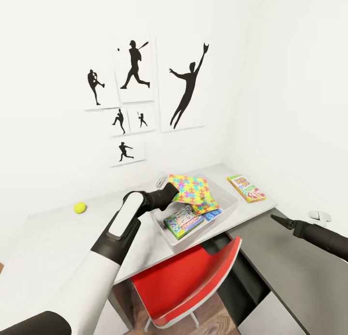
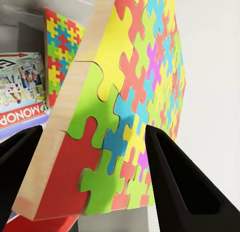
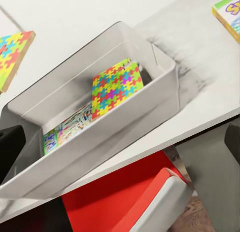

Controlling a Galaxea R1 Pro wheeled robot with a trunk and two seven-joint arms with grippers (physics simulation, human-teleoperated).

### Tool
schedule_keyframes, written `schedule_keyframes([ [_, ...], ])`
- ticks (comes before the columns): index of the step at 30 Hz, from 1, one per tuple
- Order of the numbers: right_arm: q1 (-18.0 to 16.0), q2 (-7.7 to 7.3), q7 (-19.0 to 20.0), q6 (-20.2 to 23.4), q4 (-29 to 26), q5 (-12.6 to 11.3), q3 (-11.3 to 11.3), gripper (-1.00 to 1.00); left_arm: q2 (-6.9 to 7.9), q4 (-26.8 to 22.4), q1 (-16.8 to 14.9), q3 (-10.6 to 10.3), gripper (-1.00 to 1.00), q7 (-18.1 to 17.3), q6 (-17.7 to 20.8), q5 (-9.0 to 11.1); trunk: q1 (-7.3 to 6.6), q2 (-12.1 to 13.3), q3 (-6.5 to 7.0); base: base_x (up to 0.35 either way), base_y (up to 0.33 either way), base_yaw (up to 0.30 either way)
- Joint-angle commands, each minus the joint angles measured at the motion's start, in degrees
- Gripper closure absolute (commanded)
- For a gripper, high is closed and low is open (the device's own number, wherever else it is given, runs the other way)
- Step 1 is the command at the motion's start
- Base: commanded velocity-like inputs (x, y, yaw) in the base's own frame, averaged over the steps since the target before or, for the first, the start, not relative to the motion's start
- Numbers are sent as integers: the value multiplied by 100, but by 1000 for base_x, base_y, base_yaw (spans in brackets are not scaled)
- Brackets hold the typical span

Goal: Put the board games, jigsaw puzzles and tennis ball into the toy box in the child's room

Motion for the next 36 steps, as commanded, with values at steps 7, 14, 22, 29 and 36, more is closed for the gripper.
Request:
schedule_keyframes([
  [7, -6, 2, 19, 27, -1, -2, -6, -100, -1, 274, -6, 127, 100, 53, 8, 39, 4, -12, -12, 186, 0, -1],
  [14, -6, 0, 19, 26, -1, -2, -6, -100, -1, 372, -6, 145, 100, 52, 9, 39, 4, -12, -12, 179, 0, 0],
  [22, -6, 0, 19, 26, -1, -2, -6, -100, -1, 390, -6, 150, 100, 52, 9, 39, 4, -12, -12, 39, 0, -28],
  [29, -6, -1, 19, 26, -1, -2, -6, -100, -1, 396, -6, 151, 100, 52, 9, 39, 4, -12, -12, 8, 0, -170],
  [36, -6, -1, 19, 27, 0, -2, -6, -100, -1, 471, -6, 151, 100, 52, 16, 66, 4, -12, -12, 2, 0, -66],
])
